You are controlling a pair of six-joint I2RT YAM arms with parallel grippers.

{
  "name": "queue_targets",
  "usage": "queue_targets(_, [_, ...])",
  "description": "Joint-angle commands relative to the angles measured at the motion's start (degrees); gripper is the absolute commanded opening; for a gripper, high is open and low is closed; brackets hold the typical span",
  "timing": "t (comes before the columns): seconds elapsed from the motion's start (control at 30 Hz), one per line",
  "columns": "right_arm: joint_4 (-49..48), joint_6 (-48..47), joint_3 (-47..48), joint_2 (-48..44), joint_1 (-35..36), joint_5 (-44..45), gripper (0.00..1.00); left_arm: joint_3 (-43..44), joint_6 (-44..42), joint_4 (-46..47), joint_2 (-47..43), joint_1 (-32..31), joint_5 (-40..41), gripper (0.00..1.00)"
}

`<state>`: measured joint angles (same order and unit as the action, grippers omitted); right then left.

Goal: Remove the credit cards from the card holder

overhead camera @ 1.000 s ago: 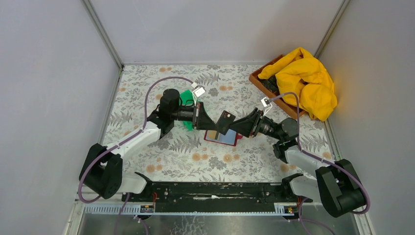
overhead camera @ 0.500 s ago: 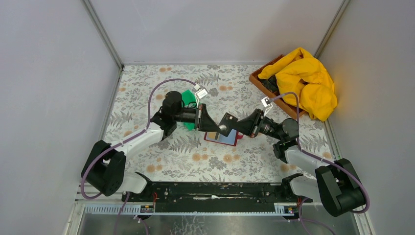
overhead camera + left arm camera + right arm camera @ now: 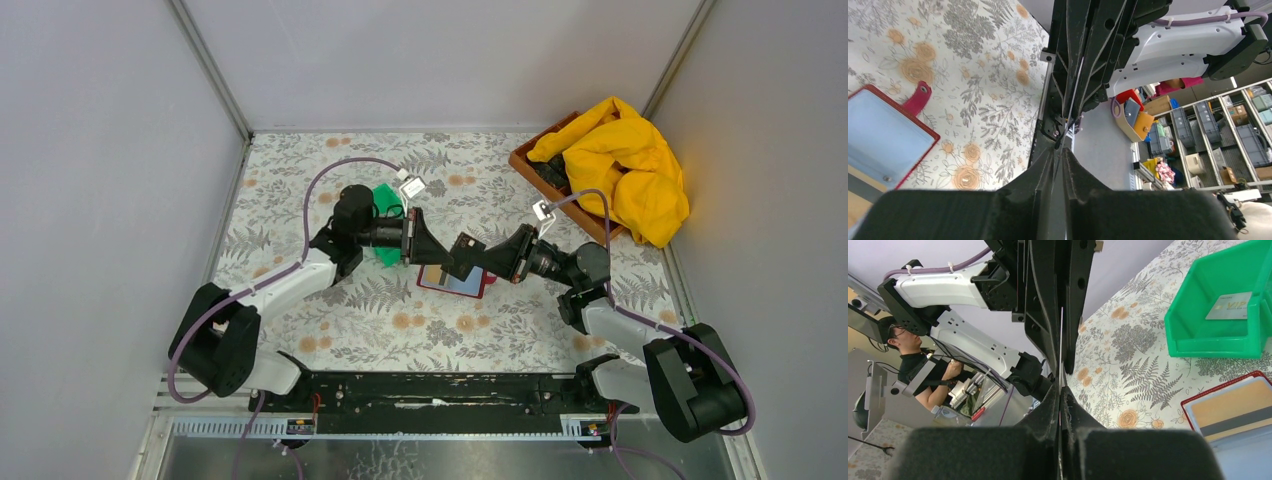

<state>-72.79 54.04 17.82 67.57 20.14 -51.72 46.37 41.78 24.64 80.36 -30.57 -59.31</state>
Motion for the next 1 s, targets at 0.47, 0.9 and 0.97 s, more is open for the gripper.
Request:
queue_targets(0.47, [-3.5,-0.2,0.0,0.0,0.3,-1.6,0.0,-0.7,12.3,23.3,2.4,3.0,-5.5,0.0])
queue_targets(0.9, [1.3,-2.7,-0.2,-0.8,0.2,1.6,0.45,2.4,2.2,8.5,1.3,4.5,-4.9,0.0])
queue_targets(0.97, [6.3,-4.8,-0.2,-2.0,0.2,3.6,0.46,4.4,-4.1,-2.2,0.9,5.5,-2.9,0.0])
